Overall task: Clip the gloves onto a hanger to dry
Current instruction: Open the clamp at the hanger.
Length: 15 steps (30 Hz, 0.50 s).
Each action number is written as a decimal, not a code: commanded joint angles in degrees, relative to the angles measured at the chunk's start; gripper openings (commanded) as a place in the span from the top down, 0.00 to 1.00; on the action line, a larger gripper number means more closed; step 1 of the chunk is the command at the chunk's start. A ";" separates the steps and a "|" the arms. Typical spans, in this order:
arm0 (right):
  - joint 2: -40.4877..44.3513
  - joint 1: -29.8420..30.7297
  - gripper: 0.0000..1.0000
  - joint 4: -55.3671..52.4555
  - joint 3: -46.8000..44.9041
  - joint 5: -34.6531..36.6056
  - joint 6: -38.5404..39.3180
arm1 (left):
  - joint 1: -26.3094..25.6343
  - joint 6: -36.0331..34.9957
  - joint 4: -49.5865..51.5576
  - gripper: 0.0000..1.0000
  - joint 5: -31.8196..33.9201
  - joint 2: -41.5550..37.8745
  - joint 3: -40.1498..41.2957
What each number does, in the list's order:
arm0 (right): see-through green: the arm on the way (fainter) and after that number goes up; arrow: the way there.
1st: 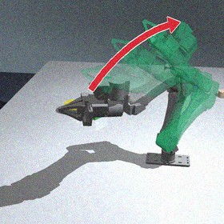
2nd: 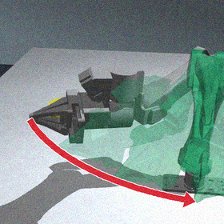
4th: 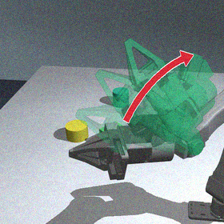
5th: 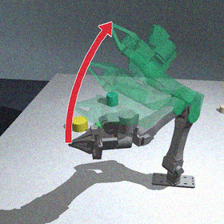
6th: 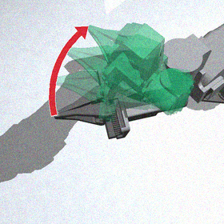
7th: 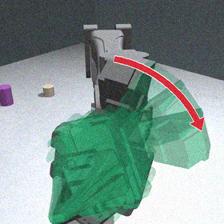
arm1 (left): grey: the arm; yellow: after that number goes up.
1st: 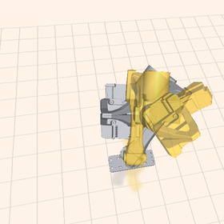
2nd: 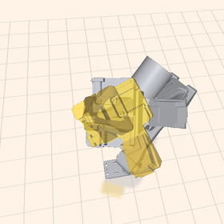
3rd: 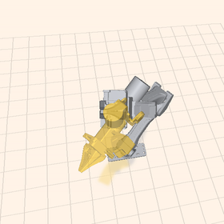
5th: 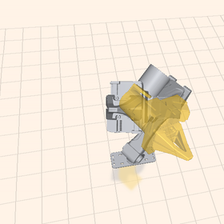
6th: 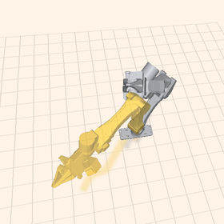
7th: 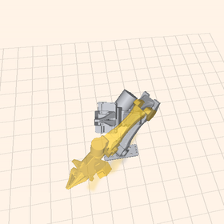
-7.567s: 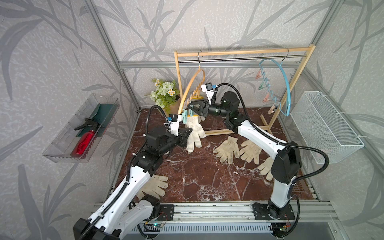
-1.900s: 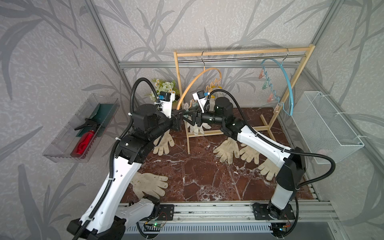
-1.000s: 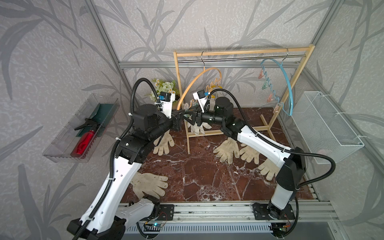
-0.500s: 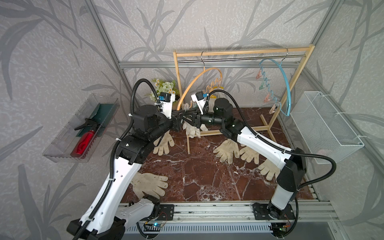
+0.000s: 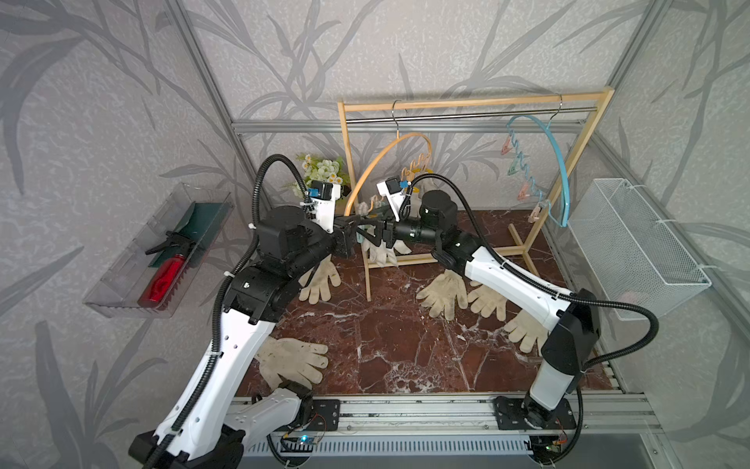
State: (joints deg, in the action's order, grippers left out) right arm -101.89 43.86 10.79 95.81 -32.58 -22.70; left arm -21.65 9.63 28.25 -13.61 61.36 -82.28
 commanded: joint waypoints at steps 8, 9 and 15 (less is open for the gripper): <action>1.64 -0.17 0.45 3.01 0.21 -1.61 -1.03 | 0.20 0.57 0.48 0.88 0.43 -0.81 0.36; 1.52 -0.17 0.48 3.02 0.34 -1.74 -1.20 | 0.20 0.54 0.44 0.88 0.40 -0.91 0.42; 1.67 -0.17 0.59 2.60 0.42 -1.61 -1.30 | 0.20 0.42 0.58 0.88 0.69 -1.12 0.49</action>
State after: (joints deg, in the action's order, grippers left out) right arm -101.89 43.86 11.75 95.81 -33.52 -23.97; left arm -21.65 9.65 28.25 -13.58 61.25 -82.28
